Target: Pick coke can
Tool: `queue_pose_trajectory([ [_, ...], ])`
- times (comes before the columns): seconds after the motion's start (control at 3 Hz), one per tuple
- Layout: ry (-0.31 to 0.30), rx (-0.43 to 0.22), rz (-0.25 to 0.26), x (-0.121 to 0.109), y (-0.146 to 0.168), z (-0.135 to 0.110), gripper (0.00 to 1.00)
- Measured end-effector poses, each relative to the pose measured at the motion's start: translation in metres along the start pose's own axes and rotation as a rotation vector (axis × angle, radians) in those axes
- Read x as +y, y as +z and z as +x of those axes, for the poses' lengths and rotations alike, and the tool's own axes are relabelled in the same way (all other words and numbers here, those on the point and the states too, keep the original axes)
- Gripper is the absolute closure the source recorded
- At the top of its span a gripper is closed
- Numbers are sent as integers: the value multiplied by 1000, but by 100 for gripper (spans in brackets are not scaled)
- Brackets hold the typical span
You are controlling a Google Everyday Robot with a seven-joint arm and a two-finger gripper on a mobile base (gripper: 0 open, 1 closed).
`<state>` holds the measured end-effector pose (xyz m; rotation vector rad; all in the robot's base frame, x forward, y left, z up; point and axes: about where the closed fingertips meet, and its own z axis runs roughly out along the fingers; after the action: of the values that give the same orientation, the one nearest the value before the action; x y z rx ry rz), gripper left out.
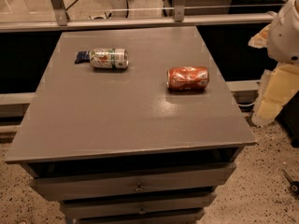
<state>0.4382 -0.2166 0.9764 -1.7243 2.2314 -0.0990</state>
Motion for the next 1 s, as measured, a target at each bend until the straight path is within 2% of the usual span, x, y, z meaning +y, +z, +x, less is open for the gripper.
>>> queue_pose_trajectory([
  [0.33, -1, -3, 3, 0, 0, -1, 0],
  [0.67, -9, -38, 10, -10, 9, -9, 0],
  [1.0, -28, -100, 20, -36, 45, -34, 0],
])
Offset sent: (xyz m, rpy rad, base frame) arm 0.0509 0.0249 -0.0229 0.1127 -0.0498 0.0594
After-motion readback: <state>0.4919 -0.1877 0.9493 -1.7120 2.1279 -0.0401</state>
